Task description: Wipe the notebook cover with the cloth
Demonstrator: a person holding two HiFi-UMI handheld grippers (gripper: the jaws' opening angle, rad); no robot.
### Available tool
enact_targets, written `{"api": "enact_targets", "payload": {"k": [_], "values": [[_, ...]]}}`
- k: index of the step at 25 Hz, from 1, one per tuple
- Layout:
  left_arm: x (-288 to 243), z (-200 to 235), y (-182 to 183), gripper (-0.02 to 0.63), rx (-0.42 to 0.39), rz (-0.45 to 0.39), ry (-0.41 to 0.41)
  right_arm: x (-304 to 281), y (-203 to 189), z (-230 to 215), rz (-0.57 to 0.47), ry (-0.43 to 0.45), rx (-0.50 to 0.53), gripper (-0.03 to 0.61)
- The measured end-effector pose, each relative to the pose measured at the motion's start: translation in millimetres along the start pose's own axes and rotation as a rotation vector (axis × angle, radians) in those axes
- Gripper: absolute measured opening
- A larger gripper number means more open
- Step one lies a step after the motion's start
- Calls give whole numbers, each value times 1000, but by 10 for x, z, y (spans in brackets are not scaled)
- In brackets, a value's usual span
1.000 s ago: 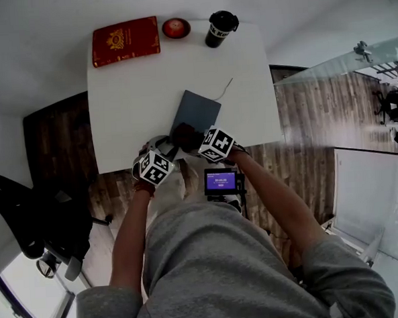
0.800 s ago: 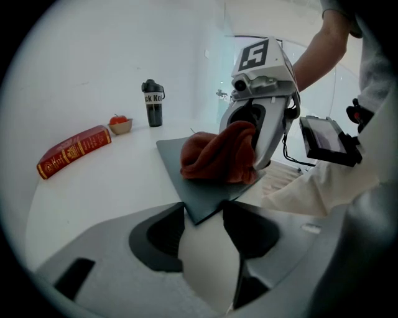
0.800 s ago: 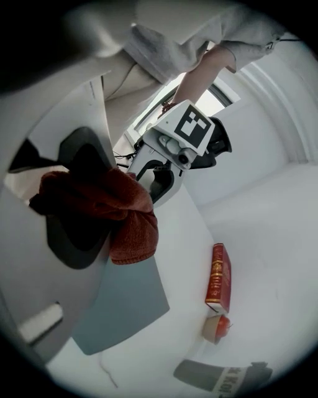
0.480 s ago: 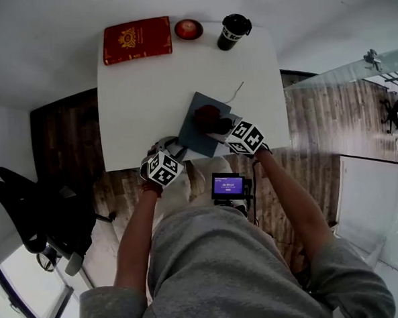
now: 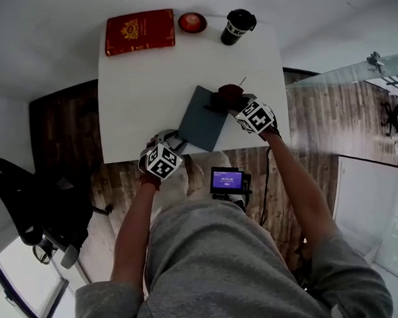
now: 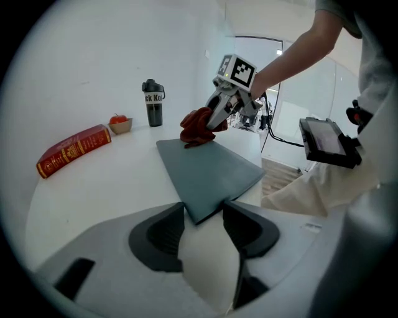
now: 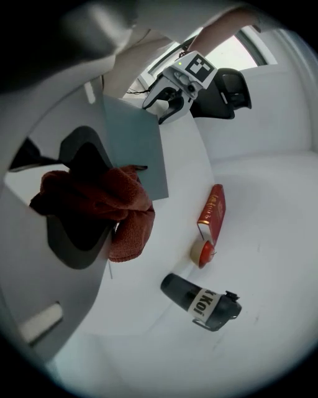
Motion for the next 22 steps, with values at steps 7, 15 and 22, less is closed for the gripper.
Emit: {"api": "enact_targets", "payload": {"k": [7,15,22], "values": [[17,-5,1,195,-5,0,2,-104,-31,44,-20,50,-84,255],[16,2,-4,193,6,2,-4,-15,-113,-90,-189,156,-348,278],[13,-2,-1,193,10,3,-5,-123,-160,-99,-85,78,-331,147]]}}
Point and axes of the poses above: the fingertips, and each gripper's own axes: x backward along the fingers, z to its left, y out of its top, the point moved 8 cm from there along x, backward along the fingers, and after that the axes turned 1 degree about -y, right-handed, at the moved point
